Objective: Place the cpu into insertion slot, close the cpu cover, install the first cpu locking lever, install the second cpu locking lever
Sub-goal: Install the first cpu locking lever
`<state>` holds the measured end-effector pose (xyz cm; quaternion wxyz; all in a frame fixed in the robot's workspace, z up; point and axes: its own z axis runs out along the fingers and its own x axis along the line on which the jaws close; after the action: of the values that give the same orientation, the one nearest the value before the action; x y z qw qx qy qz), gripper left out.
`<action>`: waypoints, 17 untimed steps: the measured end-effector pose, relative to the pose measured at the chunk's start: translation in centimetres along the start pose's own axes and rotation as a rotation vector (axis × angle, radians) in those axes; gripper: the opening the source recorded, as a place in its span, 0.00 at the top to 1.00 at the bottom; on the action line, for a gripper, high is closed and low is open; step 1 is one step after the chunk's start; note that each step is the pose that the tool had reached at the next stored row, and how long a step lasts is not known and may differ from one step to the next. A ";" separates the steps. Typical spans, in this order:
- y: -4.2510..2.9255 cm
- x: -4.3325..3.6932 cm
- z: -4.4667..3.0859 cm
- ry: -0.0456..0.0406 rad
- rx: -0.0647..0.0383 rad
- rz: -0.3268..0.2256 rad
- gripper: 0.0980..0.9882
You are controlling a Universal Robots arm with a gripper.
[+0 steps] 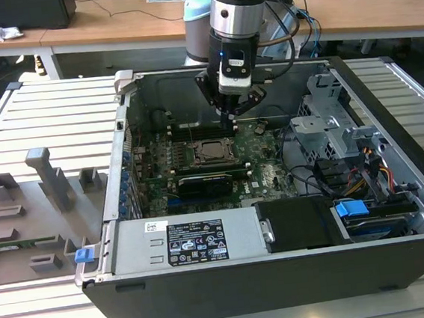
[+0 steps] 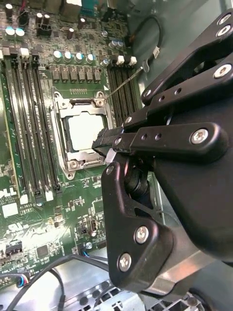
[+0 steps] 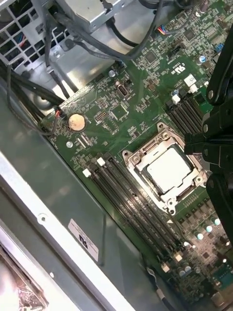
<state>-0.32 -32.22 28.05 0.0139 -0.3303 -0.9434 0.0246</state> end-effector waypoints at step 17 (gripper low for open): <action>0.00 0.00 0.00 -0.0119 0.002 -0.215 0.99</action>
<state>-0.32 -32.22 28.05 0.0112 -0.2270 -0.9735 0.0259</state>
